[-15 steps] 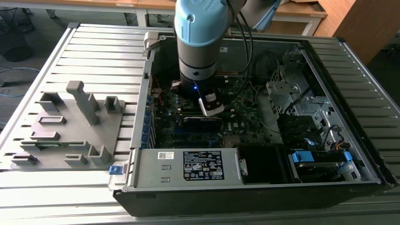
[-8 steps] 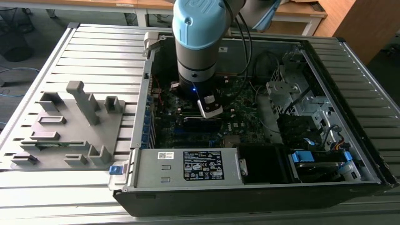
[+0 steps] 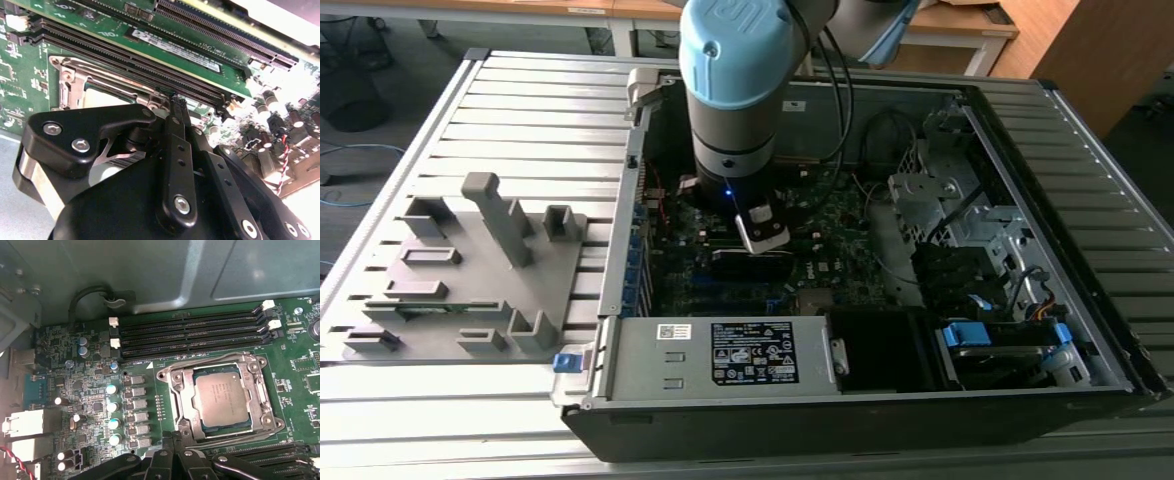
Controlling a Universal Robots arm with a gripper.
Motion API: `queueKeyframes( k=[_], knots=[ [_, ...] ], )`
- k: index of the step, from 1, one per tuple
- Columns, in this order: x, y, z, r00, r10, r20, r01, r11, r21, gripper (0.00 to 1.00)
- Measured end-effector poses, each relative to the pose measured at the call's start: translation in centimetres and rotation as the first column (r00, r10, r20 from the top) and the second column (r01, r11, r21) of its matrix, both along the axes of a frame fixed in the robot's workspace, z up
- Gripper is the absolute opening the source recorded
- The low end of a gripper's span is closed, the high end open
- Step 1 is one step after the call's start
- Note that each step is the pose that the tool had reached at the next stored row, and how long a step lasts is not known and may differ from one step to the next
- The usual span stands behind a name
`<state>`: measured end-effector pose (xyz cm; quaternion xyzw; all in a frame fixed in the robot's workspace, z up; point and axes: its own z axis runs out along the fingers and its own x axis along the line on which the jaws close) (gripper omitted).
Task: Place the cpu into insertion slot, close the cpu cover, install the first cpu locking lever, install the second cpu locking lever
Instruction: 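Install the second cpu locking lever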
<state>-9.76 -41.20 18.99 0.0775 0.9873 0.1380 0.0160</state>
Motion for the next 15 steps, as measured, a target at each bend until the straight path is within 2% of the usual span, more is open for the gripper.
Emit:
queueKeyframes(
  k=[5, 15],
  knots=[
    [-0.16, -0.02, -0.10, 1.0000, 0.000, 0.0004, 0.000, 1.0000, 0.0030, 0.11],
    [-0.19, -0.22, -0.11, 1.0000, 0.000, 0.0005, 0.000, 1.0000, 0.0031, 0.11]
  ],
)
